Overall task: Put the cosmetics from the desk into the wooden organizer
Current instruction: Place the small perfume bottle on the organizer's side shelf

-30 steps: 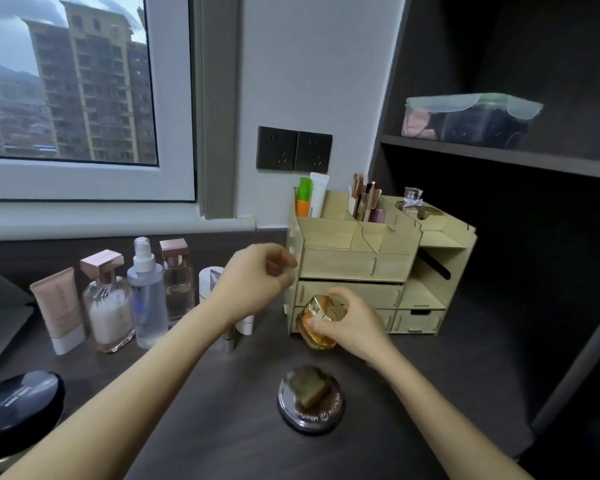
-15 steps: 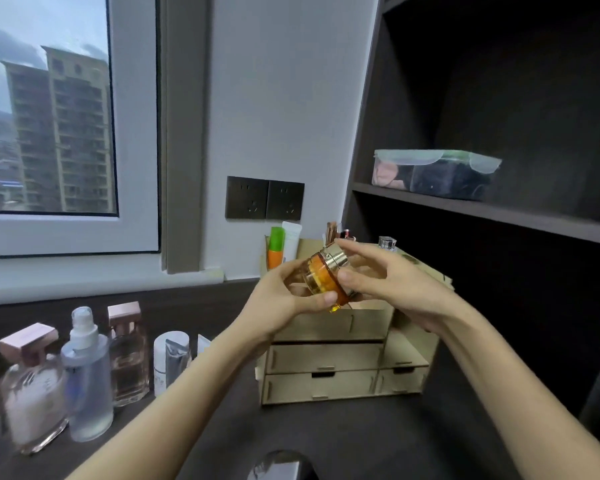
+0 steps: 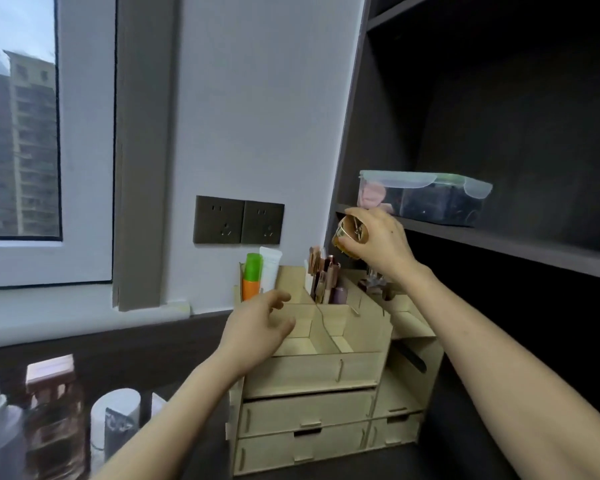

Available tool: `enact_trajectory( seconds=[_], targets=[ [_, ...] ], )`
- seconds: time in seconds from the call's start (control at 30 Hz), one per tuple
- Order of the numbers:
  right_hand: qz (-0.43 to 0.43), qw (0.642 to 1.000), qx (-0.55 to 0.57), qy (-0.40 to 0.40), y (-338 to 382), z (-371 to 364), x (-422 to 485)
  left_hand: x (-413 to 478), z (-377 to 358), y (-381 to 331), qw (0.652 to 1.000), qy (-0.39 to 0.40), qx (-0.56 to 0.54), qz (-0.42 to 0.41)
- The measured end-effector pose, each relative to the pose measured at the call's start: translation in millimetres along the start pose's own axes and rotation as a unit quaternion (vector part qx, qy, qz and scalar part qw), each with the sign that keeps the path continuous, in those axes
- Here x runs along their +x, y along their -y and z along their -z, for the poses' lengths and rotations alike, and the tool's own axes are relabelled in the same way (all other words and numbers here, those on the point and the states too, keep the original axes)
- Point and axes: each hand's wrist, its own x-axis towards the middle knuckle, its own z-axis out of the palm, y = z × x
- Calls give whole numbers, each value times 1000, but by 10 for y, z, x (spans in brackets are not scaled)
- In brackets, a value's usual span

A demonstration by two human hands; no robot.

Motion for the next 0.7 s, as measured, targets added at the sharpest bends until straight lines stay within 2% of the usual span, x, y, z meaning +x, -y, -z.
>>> enact_trajectory(
  seconds=[0.13, 0.4, 0.7],
  targets=[
    [-17, 998, -54, 37, -217, -225, 80, 27, -90, 108, 994, -20, 95, -49],
    [-60, 971, -213, 92, -234, -409, 152, 64, -123, 160, 989, 0, 139, -51],
    [-194, 947, -182, 177, -292, -566, 236, 60, -118, 172, 992, 5, 118, -50]
  ],
)
